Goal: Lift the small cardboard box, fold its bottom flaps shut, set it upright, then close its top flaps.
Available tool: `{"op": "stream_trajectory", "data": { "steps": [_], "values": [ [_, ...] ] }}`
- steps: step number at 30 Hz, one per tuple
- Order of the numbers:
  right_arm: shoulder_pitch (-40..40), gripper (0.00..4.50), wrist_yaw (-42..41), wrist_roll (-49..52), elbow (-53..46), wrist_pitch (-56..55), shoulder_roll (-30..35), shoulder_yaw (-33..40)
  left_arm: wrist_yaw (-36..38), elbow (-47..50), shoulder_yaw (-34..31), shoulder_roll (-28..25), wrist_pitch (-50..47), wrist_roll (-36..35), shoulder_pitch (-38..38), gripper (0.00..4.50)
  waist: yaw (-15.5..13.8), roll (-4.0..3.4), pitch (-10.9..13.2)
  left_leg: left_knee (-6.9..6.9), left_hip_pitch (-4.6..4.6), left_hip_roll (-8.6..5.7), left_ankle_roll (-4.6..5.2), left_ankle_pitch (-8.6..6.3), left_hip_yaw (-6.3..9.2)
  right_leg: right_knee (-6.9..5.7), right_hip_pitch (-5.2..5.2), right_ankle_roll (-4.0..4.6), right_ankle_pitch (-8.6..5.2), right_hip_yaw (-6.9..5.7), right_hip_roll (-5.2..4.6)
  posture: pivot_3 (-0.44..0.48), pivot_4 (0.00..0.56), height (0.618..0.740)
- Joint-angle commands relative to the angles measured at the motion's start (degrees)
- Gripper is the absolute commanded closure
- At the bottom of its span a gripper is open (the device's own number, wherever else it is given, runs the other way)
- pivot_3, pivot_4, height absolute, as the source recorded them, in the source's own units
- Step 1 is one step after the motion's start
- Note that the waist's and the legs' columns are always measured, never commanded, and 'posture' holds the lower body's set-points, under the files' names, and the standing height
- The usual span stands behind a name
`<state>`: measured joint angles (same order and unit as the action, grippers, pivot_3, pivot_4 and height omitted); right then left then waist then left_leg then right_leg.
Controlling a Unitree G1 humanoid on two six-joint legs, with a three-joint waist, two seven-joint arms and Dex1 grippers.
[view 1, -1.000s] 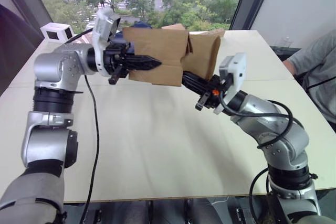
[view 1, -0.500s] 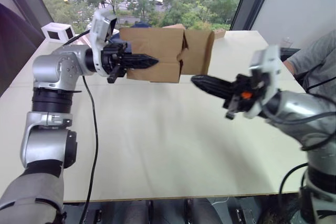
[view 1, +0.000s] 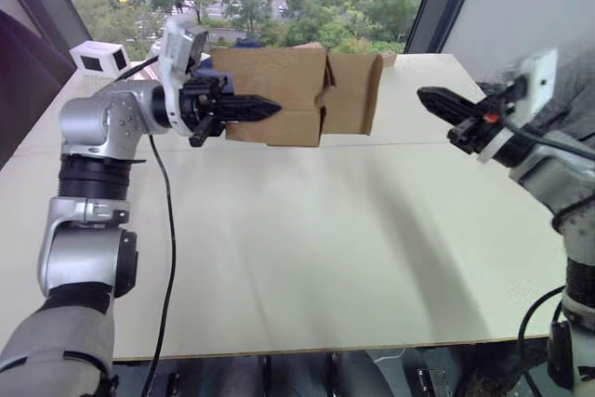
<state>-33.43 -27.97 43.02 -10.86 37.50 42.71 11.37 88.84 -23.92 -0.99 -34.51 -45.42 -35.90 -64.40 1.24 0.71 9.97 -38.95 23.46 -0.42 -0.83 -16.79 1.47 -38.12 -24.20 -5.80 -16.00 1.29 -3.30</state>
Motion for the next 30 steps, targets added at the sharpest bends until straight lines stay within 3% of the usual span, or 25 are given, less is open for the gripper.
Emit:
{"op": "stream_trajectory", "data": {
  "steps": [1,5,9,17,24,27,30],
  "values": [
    [-3.64,4.48,-1.97,-2.69,0.88,-2.8,-2.96,-2.45,0.34,3.58,-1.53,-0.31,-1.04,-2.41,-1.69,4.5,-0.05,-0.03,0.01,0.0,0.0,0.01,0.0,0.0,0.0,-0.01,-0.02,0.0,0.0,0.01,0.01,0.0,0.15,0.74],
    [-5.24,4.48,-4.28,0.19,-0.11,-1.54,-6.81,-2.84,-0.06,4.07,-1.42,-0.29,-1.31,-2.73,-1.41,4.5,-0.23,-0.04,0.01,0.01,0.0,0.03,-0.01,0.0,0.01,-0.01,-0.03,0.0,0.0,0.01,0.02,0.0,0.15,0.74],
    [-4.13,4.48,-6.7,10.62,-5.04,2.63,-10.55,0.15,-0.56,3.09,-1.58,-0.29,-1.39,-2.67,-1.63,4.5,-0.47,-0.04,0.01,-0.03,0.01,0.02,-0.01,0.0,0.03,-0.02,0.0,0.0,0.0,-0.01,0.0,0.0,0.15,0.74],
    [-1.56,4.48,-3.54,25.37,-9.75,9.3,-14.08,2.81,-0.9,2.11,-1.76,-0.13,-1.87,-3.03,-2.44,4.5,-0.37,-0.04,0.01,-0.05,0.02,0.0,0.0,0.0,0.03,-0.02,0.02,0.0,0.0,-0.02,-0.03,0.0,0.15,0.74],
    [-0.39,4.48,-0.52,31.55,-7.73,9.05,-17.16,5.15,-0.95,2.53,-2.13,-0.28,-2.6,-3.76,-2.51,4.5,-0.34,-0.04,0.01,-0.05,0.02,0.01,0.0,0.0,0.03,-0.02,0.0,0.0,0.0,-0.02,-0.02,0.0,0.15,0.74],
    [0.12,3.78,-0.74,33.99,-7.51,9.79,-17.24,5.57,-1.13,3.0,-2.26,-0.24,-3.04,-4.01,-2.42,4.5,-0.38,-0.04,0.01,-0.05,0.02,-0.01,0.0,0.0,0.03,-0.02,0.01,0.0,0.0,-0.02,-0.04,0.0,0.15,0.74],
    [0.49,2.69,-0.3,34.9,-7.24,9.69,-17.22,5.58,-1.16,2.99,-2.25,-0.39,-3.11,-4.21,-2.48,4.5,-0.37,-0.04,0.01,-0.05,0.02,-0.01,0.0,0.0,0.03,-0.02,0.01,0.0,0.0,-0.02,-0.04,0.0,0.15,0.74]
  ]
}}
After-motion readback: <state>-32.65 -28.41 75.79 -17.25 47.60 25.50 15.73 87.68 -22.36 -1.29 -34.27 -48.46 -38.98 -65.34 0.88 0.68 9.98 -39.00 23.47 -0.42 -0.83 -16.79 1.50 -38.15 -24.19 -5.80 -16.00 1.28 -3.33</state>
